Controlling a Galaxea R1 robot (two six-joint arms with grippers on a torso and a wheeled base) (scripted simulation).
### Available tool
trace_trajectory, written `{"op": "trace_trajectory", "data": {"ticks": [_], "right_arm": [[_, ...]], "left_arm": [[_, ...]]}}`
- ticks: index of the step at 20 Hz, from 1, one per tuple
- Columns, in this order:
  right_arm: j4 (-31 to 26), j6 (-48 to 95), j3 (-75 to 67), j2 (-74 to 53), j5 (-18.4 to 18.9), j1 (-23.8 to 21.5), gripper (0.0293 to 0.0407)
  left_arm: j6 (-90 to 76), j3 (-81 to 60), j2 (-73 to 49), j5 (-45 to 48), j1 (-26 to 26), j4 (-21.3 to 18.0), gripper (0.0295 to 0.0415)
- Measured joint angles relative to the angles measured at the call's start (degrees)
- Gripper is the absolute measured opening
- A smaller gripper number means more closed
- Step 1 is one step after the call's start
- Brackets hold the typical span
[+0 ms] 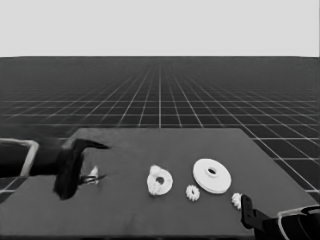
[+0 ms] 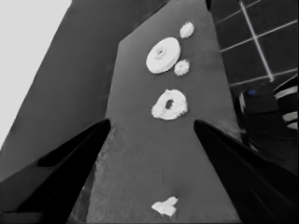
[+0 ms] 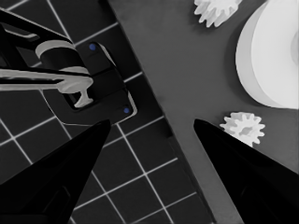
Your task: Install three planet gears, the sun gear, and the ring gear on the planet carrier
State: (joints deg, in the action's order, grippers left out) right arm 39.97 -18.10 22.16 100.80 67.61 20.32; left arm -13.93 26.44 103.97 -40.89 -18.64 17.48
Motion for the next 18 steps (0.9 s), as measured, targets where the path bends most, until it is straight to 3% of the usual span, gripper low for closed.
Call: {"op": "trace_trajectory", "data": {"ticks": [4, 5, 6, 7, 9, 14, 16, 18], "right_arm": [[0.0, 0.0, 0.0, 0.0, 0.0, 0.0, 0.0385], [-8.7, -27.7, 6.2, 17.2, 20.4, -12.8, 0.0393], [-17.4, -48.6, 17.0, 31.9, 24.9, -17.5, 0.0393], [-22.0, -56.9, 26.0, 38.2, 23.8, -18.7, 0.0390], [-25.8, -62.5, 35.7, 43.1, 21.9, -19.2, 0.0386], [-27.7, -64.5, 41.2, 45.4, 20.9, -19.2, 0.0385], [-19.2, -62.1, 45.6, 46.6, 18.9, -10.5, 0.0385], [-16.6, -60.7, 48.1, 47.3, 17.7, -7.6, 0.0385]], "left_arm": [[-5.4, -2.2, -3.0, 1.9, -0.8, 0.3, 0.0385], [-5.7, -2.3, -3.2, 2.0, -0.9, 0.3, 0.0385], [-5.9, -2.4, -3.3, 2.0, -0.9, 0.3, 0.0385], [-6.0, -2.4, -3.3, 2.1, -0.9, 0.3, 0.0385], [-6.1, -2.5, -3.4, 2.1, -1.0, 0.3, 0.0385], [-6.2, -2.5, -3.4, 2.1, -1.0, 0.3, 0.0385], [-6.2, -2.5, -3.4, 2.1, -1.0, 0.3, 0.0385], [-6.2, -2.5, -3.4, 2.1, -1.0, 0.3, 0.0385]]}}
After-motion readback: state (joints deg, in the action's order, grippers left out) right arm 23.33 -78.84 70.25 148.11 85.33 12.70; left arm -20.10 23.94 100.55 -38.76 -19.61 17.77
